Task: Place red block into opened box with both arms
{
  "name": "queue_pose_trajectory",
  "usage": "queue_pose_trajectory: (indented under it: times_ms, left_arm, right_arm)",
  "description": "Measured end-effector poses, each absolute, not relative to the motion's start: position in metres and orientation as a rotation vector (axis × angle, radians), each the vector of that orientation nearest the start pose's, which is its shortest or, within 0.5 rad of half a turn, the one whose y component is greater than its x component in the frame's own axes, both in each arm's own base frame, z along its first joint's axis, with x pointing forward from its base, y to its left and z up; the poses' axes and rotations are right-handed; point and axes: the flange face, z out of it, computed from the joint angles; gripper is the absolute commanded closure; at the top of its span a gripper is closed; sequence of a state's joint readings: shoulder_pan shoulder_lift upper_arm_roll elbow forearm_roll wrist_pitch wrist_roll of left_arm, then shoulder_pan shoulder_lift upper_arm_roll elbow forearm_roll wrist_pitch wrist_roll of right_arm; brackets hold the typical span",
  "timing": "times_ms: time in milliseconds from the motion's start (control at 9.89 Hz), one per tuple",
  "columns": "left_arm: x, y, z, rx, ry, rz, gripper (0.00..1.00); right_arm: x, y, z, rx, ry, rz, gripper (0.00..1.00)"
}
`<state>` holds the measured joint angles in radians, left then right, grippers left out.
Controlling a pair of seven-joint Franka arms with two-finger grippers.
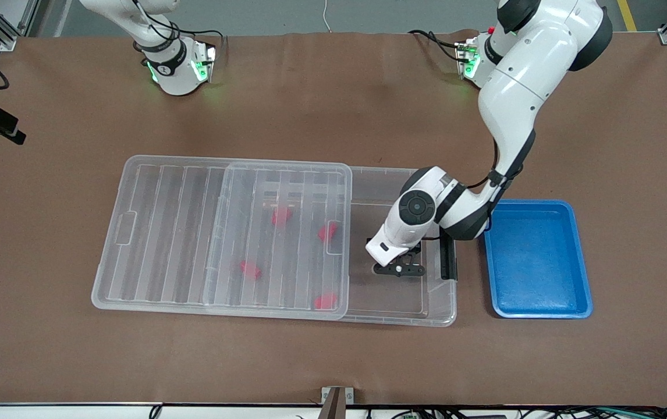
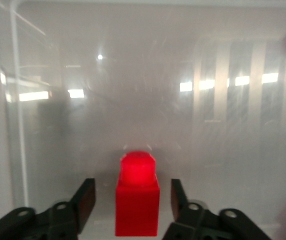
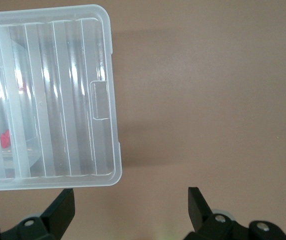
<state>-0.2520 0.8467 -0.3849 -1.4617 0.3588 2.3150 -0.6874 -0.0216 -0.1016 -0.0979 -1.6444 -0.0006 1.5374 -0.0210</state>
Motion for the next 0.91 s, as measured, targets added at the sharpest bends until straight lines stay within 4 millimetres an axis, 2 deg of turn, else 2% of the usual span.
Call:
queue_pose_trajectory:
  times_ms: [101,303,404,506,708,809,910]
  left_arm:
    - [0.625,-0.38,0.24,-3.189,0.064,-0.128,0.0]
    - [0.628,-0.375,0.334,-3.161,0.021,-0.229,0.0]
    - [0.626,-0.366,0.381,-3.141,-0.006,-0.275,0.0]
    - [0.626,-0.35,0.424,-3.125,-0.051,-0.314,0.0]
    - [0.626,-0.302,0.497,-3.077,-0.16,-0.358,0.0]
    - [0.624,-0.272,0.53,-3.045,-0.187,-0.371,0.0]
    - [0.623,-0.235,0.562,-3.012,-0.169,-0.382,0.0]
  right_arm:
    - [0.515,-0.064,0.641,-3.128,0.152,0.008,0.0]
    - [0.515,-0.063,0.641,-3.128,0.147,0.008,0.0]
    - [0.515,-0.062,0.641,-3.128,0.147,0.008,0.0]
    - [0.515,-0.062,0.641,-3.128,0.146,0.008,0.11]
    - [0.519,-0.064,0.637,-3.132,0.057,-0.005,0.77]
    - [0.529,-0.069,0.621,-3.134,-0.028,0.003,0.97]
    - [0.547,-0.079,0.587,-3.13,-0.132,0.038,1.0]
